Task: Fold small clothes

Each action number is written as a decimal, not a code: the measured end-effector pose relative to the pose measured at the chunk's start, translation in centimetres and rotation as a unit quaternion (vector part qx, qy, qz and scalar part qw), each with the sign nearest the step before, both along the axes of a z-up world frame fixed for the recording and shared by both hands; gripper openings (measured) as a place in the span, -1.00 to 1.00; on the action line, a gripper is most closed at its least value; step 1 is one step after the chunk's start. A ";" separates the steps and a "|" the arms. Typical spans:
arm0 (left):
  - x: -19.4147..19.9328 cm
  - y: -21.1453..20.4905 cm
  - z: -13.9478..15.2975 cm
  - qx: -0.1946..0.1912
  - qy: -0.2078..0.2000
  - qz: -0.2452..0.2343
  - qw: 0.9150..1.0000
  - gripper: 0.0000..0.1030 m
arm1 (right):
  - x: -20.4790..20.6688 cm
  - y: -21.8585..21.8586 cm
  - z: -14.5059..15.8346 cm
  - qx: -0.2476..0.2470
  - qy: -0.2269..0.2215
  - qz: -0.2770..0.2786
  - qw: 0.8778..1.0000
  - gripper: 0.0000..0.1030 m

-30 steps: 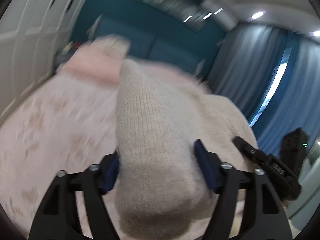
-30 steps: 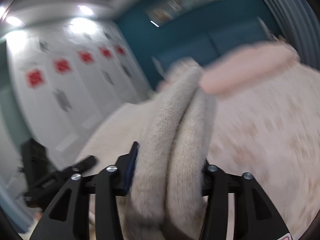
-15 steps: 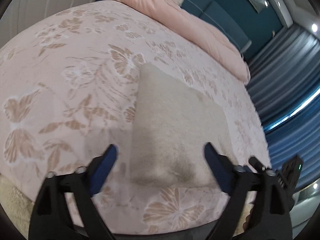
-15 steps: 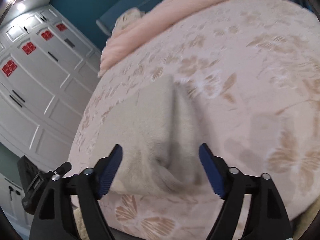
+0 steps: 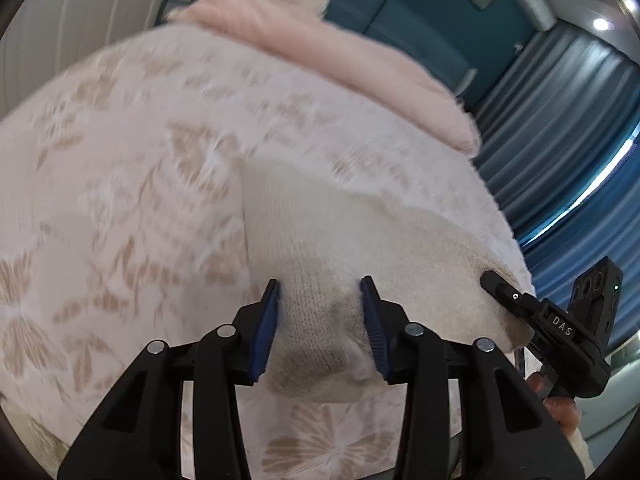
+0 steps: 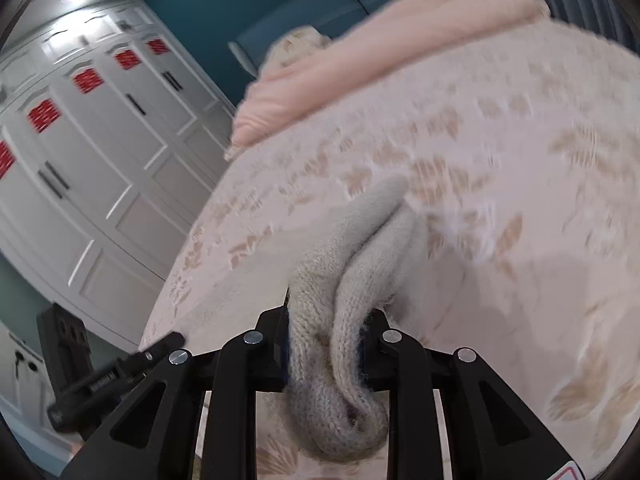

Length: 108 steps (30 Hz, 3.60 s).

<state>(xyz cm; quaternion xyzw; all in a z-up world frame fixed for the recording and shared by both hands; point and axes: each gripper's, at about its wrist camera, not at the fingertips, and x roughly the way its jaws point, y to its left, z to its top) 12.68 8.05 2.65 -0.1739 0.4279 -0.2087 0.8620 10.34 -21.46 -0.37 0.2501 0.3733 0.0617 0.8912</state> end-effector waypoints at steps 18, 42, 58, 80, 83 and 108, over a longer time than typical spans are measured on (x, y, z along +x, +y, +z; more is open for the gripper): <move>-2.6 -4.0 -2.7 0.140 0.044 0.010 0.989 0.02 | -0.5 4.3 -7.1 -0.103 0.132 0.055 0.984 -0.99; -4.7 -3.6 -3.7 0.142 0.078 0.026 0.986 0.15 | -0.4 0.5 -4.6 -0.070 0.124 -0.003 0.990 -0.11; -4.3 -2.2 -5.7 0.187 0.067 0.033 0.980 0.14 | 1.9 0.9 -0.6 -0.097 0.071 0.019 0.993 -0.74; -3.5 -4.8 -4.8 0.178 0.066 0.006 0.982 0.19 | -0.3 1.9 -5.8 -0.105 0.135 0.010 0.985 -0.97; -3.1 -4.4 -6.8 0.169 0.100 0.018 0.980 0.20 | -1.6 1.9 -3.5 -0.110 0.110 0.008 0.988 -0.96; -10.9 -8.0 -3.3 0.249 0.014 0.016 0.968 0.61 | -12.0 5.7 -2.3 -0.185 0.089 -0.046 0.978 -0.01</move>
